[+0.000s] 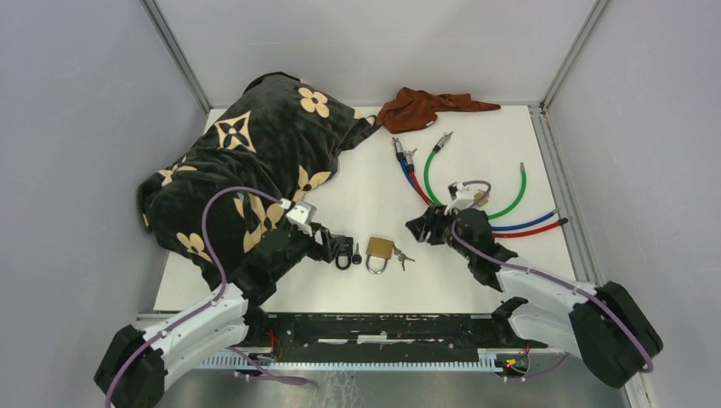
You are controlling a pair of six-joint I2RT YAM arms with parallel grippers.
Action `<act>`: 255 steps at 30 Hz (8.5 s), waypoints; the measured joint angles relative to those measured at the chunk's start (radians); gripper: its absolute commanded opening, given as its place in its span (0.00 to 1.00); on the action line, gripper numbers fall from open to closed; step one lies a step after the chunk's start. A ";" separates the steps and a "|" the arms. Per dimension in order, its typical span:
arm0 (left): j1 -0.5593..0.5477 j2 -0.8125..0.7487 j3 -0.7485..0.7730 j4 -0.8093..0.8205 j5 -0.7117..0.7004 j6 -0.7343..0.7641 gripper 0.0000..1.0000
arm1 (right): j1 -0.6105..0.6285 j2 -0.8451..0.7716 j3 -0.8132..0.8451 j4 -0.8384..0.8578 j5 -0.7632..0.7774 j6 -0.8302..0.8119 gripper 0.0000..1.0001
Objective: Lock with the key
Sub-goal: Place the key at the center of the board, then pick up the lock from the center of the board, then lock the lock.
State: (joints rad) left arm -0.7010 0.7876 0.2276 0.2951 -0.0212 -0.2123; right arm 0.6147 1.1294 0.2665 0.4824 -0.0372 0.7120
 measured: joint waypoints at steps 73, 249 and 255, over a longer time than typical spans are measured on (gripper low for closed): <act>0.222 -0.226 -0.112 0.130 0.283 -0.216 0.80 | -0.359 0.312 0.728 -0.697 0.085 -0.771 0.00; 0.132 -0.183 0.132 0.135 0.887 -0.110 0.02 | 0.330 -0.119 0.504 -0.423 -0.543 -0.855 0.00; 0.132 -0.193 0.132 0.132 0.884 -0.101 0.02 | 0.318 -0.103 0.504 -0.393 -0.592 -0.821 0.00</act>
State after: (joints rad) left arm -0.5690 0.5949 0.3595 0.4271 0.8631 -0.3138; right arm 0.9329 1.0267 0.7708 0.0895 -0.6289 -0.1085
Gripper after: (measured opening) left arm 0.046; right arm 0.100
